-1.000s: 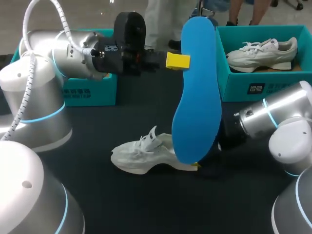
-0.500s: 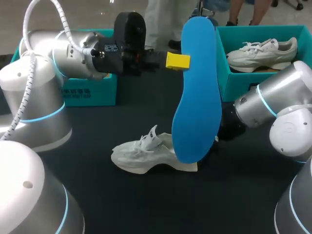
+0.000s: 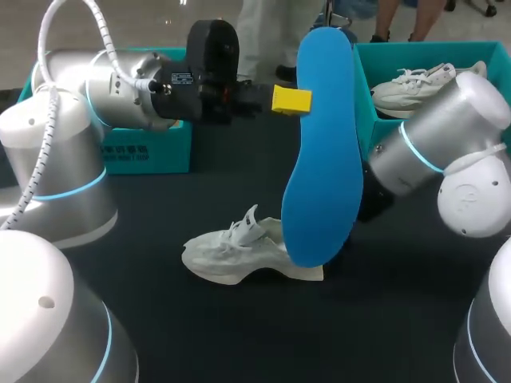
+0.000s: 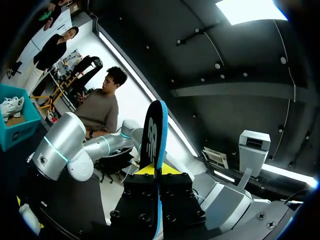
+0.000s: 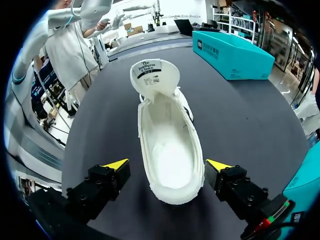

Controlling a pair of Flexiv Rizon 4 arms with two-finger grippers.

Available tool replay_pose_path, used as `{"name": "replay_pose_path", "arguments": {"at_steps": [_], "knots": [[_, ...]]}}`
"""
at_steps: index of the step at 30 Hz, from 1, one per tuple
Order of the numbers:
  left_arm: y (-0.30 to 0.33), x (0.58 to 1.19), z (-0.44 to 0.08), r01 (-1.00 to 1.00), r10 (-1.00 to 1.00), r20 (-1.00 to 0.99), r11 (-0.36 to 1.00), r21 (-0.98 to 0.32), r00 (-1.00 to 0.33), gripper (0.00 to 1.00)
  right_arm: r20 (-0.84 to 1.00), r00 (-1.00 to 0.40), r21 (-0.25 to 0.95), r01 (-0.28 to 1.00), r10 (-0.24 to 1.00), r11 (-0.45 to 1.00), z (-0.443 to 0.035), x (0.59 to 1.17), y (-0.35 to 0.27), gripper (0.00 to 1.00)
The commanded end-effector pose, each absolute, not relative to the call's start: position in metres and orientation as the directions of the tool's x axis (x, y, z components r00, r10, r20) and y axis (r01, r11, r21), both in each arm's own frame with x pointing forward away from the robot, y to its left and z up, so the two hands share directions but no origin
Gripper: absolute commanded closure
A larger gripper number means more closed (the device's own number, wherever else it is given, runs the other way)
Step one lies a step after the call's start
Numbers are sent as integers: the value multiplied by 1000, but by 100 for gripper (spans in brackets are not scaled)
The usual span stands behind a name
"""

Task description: Take the shoe out of the shoebox, open the shoe tongue, remove and reinsert the insole, then place the shoe into the shoebox

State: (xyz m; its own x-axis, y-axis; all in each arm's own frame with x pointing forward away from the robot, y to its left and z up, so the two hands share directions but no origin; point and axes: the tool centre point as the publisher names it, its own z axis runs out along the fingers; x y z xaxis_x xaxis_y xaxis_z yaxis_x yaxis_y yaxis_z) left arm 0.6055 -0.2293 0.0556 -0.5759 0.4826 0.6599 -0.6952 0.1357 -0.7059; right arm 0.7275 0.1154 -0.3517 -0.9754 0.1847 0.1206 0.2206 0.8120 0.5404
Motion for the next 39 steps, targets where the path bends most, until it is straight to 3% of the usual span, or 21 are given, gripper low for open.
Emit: {"name": "replay_pose_path", "arguments": {"at_steps": [1, 13, 30, 39], "knots": [[-229, 604, 55, -695, 482, 659, 134, -706, -577, 100, 111, -972, 380, 233, 206, 895, -341, 721, 119, 0], [-229, 604, 55, -695, 482, 659, 134, -706, -577, 100, 52, -968, 260, 251, 246, 932, -319, 712, 124, 0], [-229, 604, 55, -695, 482, 659, 134, -706, -577, 100, 8, -997, 102, 77, 77, 992, -311, 730, 122, 0], [-229, 604, 55, -695, 482, 659, 134, -706, -577, 100, 2, -998, 123, 70, 70, 990, -313, 729, 122, 0]]}}
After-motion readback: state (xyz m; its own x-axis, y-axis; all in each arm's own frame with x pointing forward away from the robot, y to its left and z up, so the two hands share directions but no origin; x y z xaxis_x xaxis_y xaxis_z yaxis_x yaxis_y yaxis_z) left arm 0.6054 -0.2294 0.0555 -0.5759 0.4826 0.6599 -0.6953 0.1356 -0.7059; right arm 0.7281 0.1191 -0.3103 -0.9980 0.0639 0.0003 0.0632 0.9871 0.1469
